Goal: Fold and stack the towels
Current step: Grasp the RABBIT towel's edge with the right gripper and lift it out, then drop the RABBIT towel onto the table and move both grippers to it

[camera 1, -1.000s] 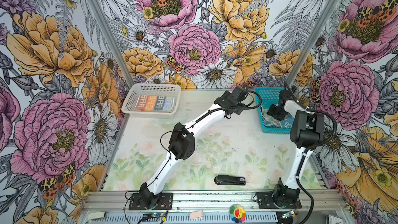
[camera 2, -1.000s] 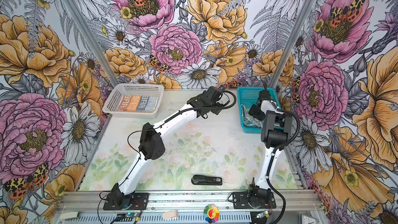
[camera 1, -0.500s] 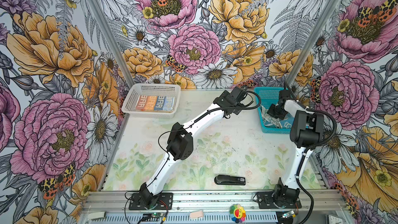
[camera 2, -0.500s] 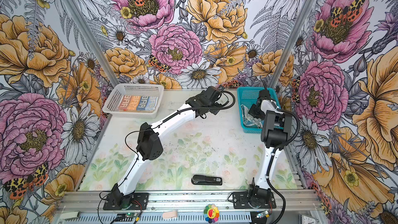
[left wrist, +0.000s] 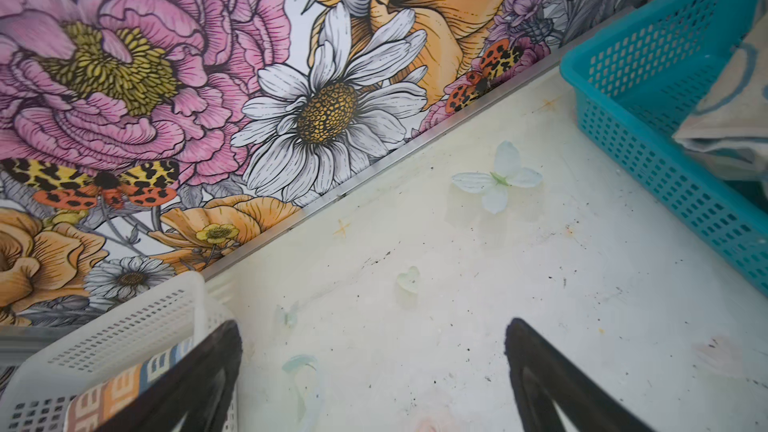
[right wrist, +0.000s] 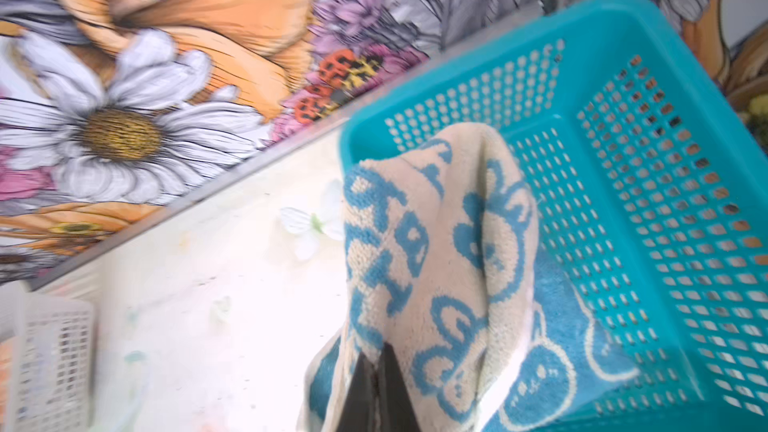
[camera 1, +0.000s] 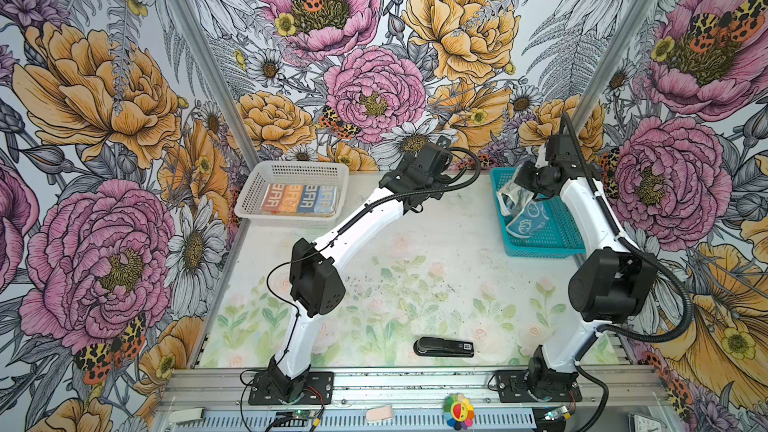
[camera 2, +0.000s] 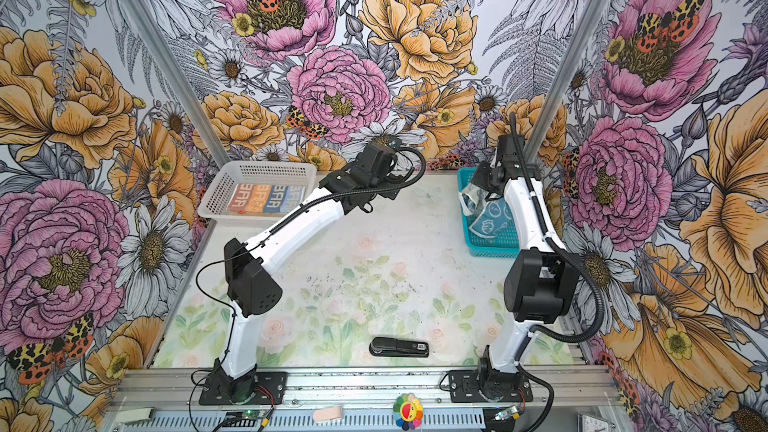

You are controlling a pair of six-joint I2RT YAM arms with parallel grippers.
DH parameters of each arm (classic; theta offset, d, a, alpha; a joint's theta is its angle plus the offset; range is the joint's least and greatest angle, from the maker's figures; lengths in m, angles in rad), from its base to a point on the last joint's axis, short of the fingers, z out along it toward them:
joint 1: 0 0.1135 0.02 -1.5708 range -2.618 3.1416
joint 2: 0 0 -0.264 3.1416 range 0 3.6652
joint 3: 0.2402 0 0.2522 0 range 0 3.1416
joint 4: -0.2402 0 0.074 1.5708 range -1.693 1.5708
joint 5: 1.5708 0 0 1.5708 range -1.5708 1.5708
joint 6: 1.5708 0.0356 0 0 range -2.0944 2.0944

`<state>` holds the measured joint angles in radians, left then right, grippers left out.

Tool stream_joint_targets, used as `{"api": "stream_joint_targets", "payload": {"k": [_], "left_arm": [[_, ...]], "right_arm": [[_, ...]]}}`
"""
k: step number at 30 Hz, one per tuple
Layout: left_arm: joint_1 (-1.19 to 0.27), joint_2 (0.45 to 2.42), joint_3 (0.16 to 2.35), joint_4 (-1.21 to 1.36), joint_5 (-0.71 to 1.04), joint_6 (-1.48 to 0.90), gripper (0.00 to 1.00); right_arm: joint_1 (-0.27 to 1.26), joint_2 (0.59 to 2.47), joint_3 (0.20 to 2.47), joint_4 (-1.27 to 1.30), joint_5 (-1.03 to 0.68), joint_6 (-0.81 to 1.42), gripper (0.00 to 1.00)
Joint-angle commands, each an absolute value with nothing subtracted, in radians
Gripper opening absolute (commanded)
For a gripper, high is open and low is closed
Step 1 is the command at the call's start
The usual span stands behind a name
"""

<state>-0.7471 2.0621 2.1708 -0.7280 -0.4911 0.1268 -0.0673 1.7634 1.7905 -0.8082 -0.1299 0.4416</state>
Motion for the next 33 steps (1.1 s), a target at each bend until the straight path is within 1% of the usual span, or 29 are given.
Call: {"api": "stream_joint_targets", "payload": {"k": [1,4,7,11,15,16,17,19,21,22,29,33], "left_arm": [[-0.717,1.948,2.100,-0.711,-0.522,0.050,0.99],[-0.689,1.834,1.981,-0.669,-0.520,0.000,0.99],[-0.675,1.663,1.806,-0.551,-0.514,-0.029,0.99],[-0.658,1.497,1.582,-0.400,-0.517,-0.073,0.99],[-0.589,1.456,1.504,-0.423,-0.422,-0.172,0.99],[-0.573,1.456,1.491,-0.427,-0.397,-0.191,0.99],[-0.558,1.458,1.477,-0.434,-0.368,-0.210,0.99],[-0.537,1.468,1.456,-0.447,-0.326,-0.238,0.99],[-0.525,1.478,1.429,-0.457,-0.292,-0.259,0.99],[-0.521,1.482,1.417,-0.461,-0.278,-0.270,0.99],[-0.461,1.503,1.319,-0.470,-0.145,-0.353,0.99],[-0.432,1.506,1.282,-0.469,-0.110,-0.386,0.99]], "right_arm": [[0.041,1.693,1.913,-0.875,-0.145,0.468,0.00],[0.149,1.693,2.050,-0.929,-0.169,0.482,0.00],[0.234,1.706,2.145,-0.961,-0.204,0.498,0.00],[0.281,1.737,2.160,-0.959,-0.247,0.520,0.00],[0.282,1.817,2.115,-0.957,-0.249,0.511,0.00],[0.279,1.840,2.100,-0.956,-0.254,0.508,0.08],[0.278,1.869,2.074,-0.954,-0.246,0.500,0.21],[0.275,1.919,2.029,-0.954,-0.218,0.485,0.40],[0.274,1.950,1.970,-0.939,-0.210,0.473,0.53],[0.274,1.955,1.941,-0.928,-0.209,0.471,0.58],[0.302,1.896,1.716,-0.846,-0.208,0.464,0.79],[0.351,1.878,1.591,-0.805,-0.203,0.453,0.82]]}}
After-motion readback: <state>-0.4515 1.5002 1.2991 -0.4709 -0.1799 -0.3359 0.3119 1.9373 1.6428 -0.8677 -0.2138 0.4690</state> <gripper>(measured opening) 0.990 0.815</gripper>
